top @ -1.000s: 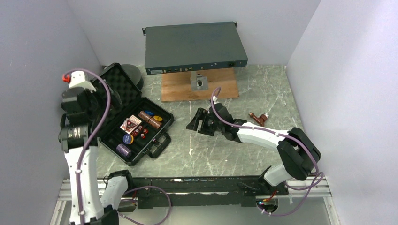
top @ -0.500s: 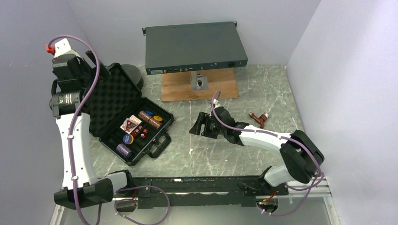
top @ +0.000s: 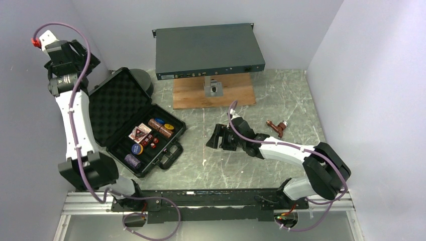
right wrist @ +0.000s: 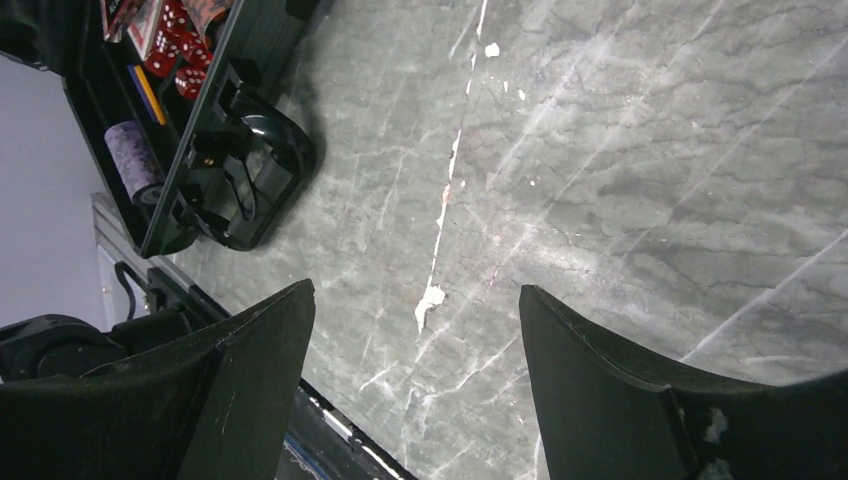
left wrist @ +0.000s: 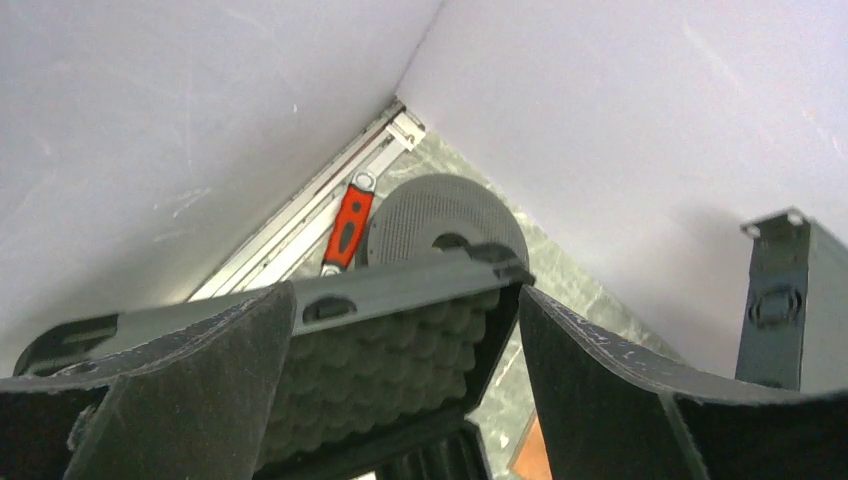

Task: Pack up texas hold em set

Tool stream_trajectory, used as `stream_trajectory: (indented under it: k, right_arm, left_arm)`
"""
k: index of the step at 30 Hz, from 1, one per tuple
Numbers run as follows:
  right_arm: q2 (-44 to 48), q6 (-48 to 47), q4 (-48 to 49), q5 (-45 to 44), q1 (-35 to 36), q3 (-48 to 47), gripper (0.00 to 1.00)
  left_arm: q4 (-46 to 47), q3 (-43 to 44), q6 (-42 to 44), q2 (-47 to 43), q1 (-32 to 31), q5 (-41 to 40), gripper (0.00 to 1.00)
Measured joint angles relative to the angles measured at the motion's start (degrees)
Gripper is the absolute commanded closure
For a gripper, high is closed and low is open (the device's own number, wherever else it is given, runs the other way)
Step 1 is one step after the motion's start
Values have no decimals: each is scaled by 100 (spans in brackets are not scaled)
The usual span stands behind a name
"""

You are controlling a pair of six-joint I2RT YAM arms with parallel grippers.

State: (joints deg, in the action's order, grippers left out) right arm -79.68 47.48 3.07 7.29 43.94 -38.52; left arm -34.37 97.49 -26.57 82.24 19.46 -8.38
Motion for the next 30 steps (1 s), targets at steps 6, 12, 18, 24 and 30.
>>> stream_trajectory:
  k: [6, 12, 18, 24, 30]
  right_arm:
    - [46, -107, -20, 0, -48, 103, 22]
    - [105, -205, -37, 4, -109, 168, 22]
    - [105, -238, -42, 26, -177, 234, 22]
    - [103, -289, -44, 70, -227, 234, 22]
    - [103, -361, -107, 68, -247, 234, 22]
  left_arm:
    - [118, 944, -315, 1200, 448, 306, 27]
    - [195, 1224, -411, 2177, 669, 614, 35]
    - [195, 1414, -411, 2798, 743, 826, 53]
    - [415, 1283, -444, 2855, 815, 1204, 82]
    - [662, 1003, -459, 2922, 881, 1401, 99]
